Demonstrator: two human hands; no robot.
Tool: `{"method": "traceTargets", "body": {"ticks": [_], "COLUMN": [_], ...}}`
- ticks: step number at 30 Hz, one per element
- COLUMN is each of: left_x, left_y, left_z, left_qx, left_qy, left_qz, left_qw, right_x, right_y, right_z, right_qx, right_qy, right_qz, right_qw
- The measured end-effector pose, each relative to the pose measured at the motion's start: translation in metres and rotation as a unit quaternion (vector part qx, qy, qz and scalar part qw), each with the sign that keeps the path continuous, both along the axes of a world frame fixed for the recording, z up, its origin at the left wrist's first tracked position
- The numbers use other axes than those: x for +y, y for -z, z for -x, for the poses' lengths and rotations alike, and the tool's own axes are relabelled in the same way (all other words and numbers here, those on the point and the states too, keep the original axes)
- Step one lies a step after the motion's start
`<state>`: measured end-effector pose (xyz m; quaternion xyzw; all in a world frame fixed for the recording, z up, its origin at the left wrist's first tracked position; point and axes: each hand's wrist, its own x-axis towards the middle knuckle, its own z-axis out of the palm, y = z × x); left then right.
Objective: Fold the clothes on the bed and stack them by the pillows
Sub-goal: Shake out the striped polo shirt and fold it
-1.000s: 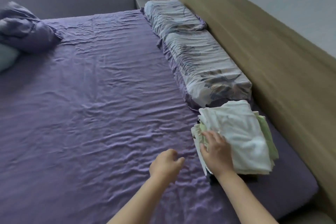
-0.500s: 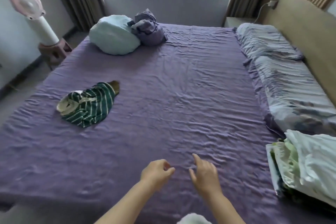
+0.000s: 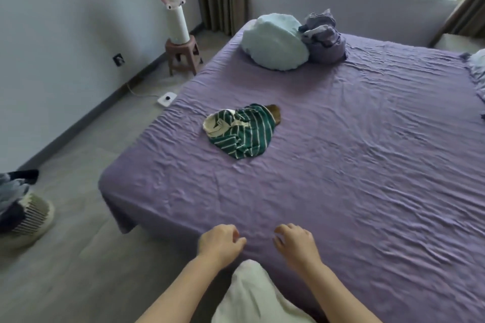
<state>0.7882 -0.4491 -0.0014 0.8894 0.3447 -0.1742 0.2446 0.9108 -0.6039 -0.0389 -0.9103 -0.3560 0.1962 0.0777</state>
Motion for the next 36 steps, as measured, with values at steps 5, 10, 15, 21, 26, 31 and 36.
{"method": "traceTargets", "body": {"ticks": [5, 10, 15, 21, 26, 31, 36], "left_x": [0.055, 0.098, 0.158, 0.238, 0.305, 0.375, 0.423], "left_y": [0.008, 0.020, 0.028, 0.041, 0.051, 0.080, 0.123], "left_z": [0.013, -0.012, -0.046, -0.096, -0.149, -0.209, -0.255], "left_qx": [0.005, 0.018, 0.037, 0.049, 0.069, 0.050, 0.044], "left_qy": [-0.039, -0.052, -0.057, -0.059, -0.070, -0.117, -0.136], "left_qz": [0.013, 0.038, 0.030, 0.026, 0.053, 0.122, 0.163], "left_qw": [0.999, 0.998, 0.997, 0.997, 0.994, 0.984, 0.976], "right_x": [0.059, 0.102, 0.154, 0.224, 0.274, 0.329, 0.383], "right_y": [-0.004, 0.007, 0.020, 0.029, 0.032, 0.051, 0.077], "right_z": [-0.002, -0.037, -0.085, -0.151, -0.194, -0.232, -0.274], "right_qx": [0.005, 0.021, 0.034, 0.022, 0.001, 0.019, 0.052], "right_qy": [-0.036, -0.005, 0.010, 0.013, 0.021, 0.035, 0.039], "right_qz": [0.017, 0.009, 0.017, 0.018, 0.000, 0.009, 0.023], "right_qw": [0.999, 1.000, 0.999, 1.000, 1.000, 0.999, 0.998]}}
